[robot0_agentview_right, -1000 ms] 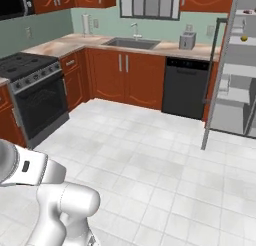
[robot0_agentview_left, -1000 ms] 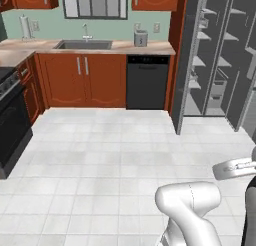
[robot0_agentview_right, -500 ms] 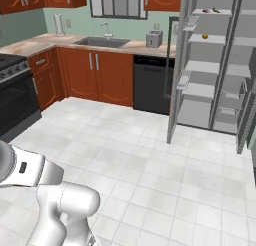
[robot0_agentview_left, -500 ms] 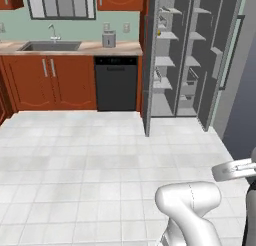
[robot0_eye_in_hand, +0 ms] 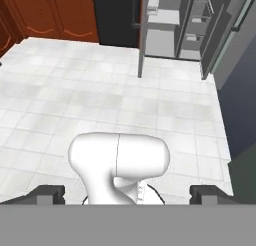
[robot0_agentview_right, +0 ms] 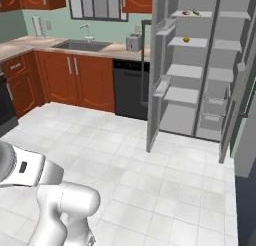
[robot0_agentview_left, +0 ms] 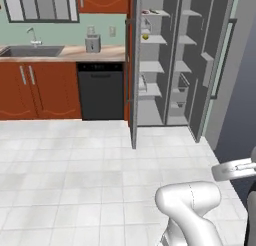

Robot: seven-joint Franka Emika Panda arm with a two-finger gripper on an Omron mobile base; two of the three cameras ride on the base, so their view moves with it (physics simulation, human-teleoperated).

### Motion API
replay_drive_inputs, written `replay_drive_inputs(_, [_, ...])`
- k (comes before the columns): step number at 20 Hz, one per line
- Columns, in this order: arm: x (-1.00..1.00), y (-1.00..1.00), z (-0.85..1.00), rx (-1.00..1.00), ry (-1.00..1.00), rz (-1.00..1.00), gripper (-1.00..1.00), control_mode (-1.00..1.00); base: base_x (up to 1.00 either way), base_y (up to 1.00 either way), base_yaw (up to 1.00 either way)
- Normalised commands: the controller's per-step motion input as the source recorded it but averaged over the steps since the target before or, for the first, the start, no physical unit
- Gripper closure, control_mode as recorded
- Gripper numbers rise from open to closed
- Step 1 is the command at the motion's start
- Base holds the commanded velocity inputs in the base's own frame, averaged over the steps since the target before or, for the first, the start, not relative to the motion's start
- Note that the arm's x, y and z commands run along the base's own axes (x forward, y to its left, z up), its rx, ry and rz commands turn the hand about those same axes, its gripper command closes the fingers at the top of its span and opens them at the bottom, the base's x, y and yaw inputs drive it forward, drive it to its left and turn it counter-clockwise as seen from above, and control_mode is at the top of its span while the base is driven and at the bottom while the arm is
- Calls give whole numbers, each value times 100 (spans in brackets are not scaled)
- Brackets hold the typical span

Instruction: Gather the cucumber and lemon from the fridge and place them on a tray on the dining counter. Then gather the steak and fish from the fridge and place them on the other tray.

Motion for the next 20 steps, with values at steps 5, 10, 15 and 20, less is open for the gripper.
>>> replay_drive_inputs(5, [0,0,0,0,0,0,-100,100,65,-67,-4])
replay_drive_inputs(10, [0,0,0,0,0,0,-100,100,66,-67,-3])
replay_drive_inputs(15, [0,0,0,0,0,0,-100,100,67,-60,-4])
replay_drive_inputs(20, [0,0,0,0,0,0,-100,100,77,-35,-3])
